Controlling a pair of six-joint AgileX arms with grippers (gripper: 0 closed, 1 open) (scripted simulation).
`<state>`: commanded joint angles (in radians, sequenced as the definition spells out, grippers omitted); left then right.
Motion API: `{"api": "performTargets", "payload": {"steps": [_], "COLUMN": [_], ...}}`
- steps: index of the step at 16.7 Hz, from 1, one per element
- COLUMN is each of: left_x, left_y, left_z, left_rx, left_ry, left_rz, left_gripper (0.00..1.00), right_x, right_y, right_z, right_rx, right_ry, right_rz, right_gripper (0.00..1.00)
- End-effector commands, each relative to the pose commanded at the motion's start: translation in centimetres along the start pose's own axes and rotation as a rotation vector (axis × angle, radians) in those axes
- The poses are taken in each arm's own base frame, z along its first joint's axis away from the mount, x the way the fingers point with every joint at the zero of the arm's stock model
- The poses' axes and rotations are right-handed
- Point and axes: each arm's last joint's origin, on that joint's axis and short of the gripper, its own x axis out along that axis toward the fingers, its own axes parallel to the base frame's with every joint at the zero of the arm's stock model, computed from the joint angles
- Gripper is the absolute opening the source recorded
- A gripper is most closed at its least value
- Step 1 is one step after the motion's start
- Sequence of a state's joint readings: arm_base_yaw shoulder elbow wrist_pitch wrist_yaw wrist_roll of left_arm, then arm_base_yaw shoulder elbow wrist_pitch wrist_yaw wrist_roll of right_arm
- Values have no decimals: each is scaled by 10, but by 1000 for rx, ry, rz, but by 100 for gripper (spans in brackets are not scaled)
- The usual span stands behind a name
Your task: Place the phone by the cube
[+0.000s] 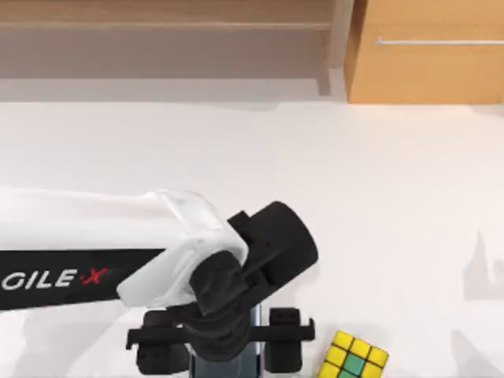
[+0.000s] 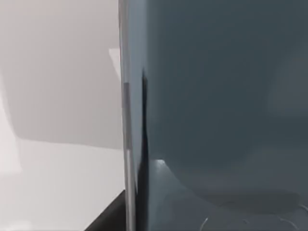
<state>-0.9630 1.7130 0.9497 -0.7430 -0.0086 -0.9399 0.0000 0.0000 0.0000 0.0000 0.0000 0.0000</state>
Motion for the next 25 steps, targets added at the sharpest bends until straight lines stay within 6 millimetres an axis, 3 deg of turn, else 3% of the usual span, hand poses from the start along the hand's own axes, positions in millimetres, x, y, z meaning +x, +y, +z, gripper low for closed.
{"api": "performTargets", "payload": {"steps": [2,8,21,25], "left_x": [13,13,13,13], "left_y": [5,5,5,5], "left_z": [-4,-4,-4,-4], "left_rx": [1,1,1,1], "left_ry": [34,34,34,34], "left_rz": [47,47,47,47], "left_gripper": [0,0,98,100], "right_x": [0,0,0,0], "right_y": [0,0,0,0], "right_z": [0,0,0,0], "right_rx": [0,0,0,0], "right_ry": [0,0,0,0], "right_rz": [0,0,0,0], "right_gripper": [100,100,100,100]}}
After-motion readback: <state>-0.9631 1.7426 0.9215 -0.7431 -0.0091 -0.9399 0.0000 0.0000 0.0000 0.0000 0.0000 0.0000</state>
